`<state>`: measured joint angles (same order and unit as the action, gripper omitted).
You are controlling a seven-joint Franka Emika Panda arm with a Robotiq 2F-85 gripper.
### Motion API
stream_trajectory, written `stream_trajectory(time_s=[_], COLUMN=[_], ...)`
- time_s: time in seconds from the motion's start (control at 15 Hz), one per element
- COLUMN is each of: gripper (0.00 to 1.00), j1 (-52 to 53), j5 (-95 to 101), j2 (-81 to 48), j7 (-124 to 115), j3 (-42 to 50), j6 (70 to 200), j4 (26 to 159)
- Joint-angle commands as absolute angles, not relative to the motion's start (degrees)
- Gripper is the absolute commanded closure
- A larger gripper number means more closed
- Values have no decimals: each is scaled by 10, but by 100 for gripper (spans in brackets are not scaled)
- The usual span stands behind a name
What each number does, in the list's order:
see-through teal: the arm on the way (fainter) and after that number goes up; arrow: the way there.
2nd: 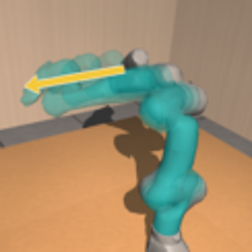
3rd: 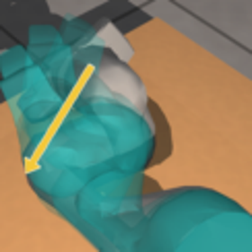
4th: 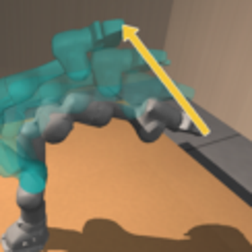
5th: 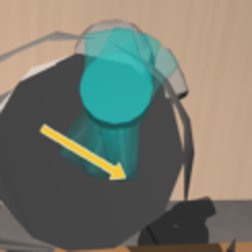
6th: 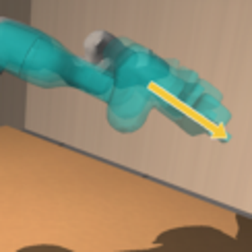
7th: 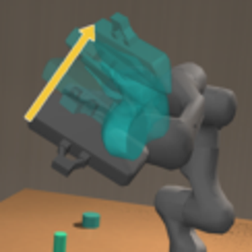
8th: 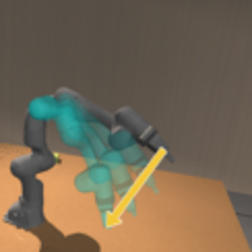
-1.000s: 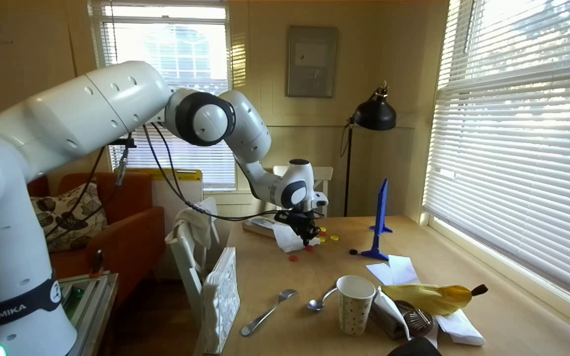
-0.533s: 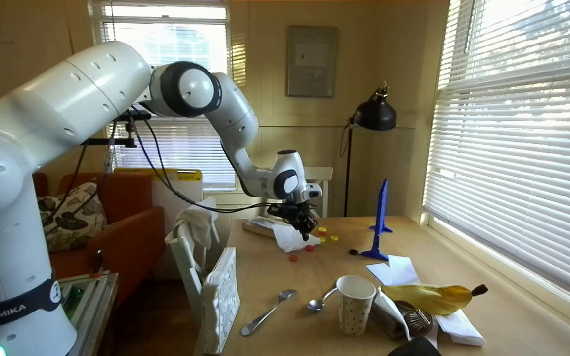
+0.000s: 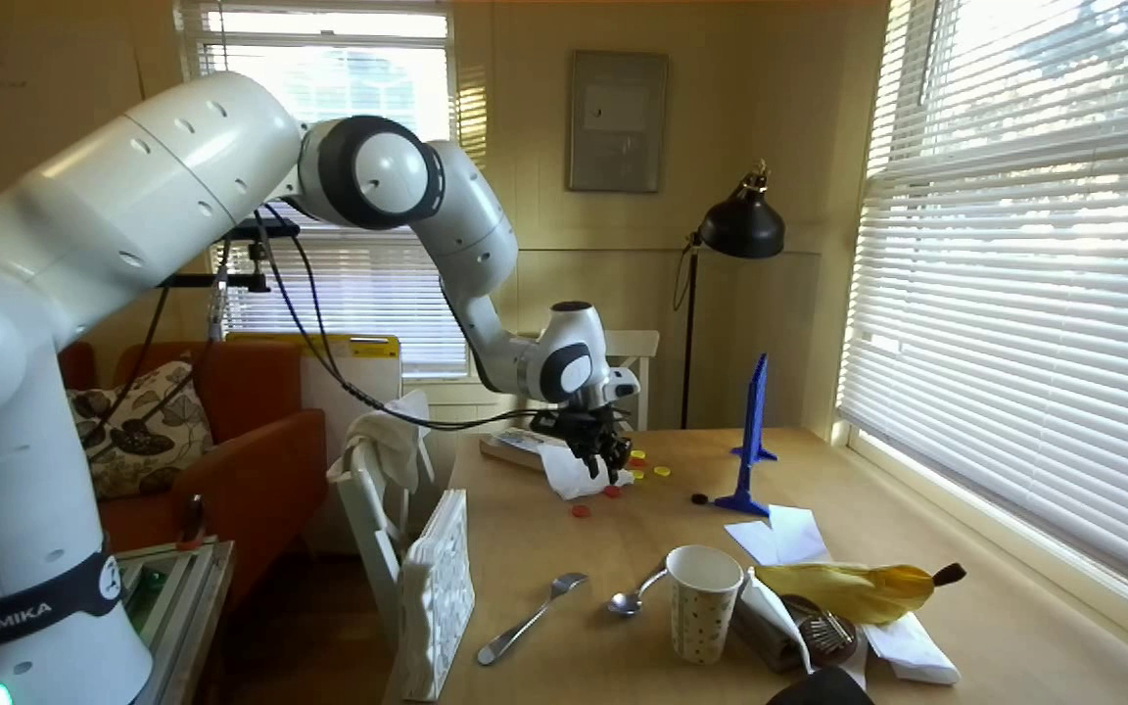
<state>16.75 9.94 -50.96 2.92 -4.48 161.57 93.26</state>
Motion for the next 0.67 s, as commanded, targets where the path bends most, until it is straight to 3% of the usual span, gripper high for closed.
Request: stream_trajectory(time_s=[0.0, 0.2, 0.33, 0.4, 0.47, 0.6], gripper=[24, 4, 0, 8, 1, 0], j1=[147, 126, 112, 133, 127, 122], j5=[98, 95, 91, 96, 96, 95], j2=[-499, -503, -507, -511, -511, -511], j7=[53, 80, 92, 69, 75, 80], j3=[-60, -79, -93, -71, -76, -81], j6=[1625, 1631, 1634, 1618, 1619, 1620], j4=[951, 951, 950, 936, 936, 937])
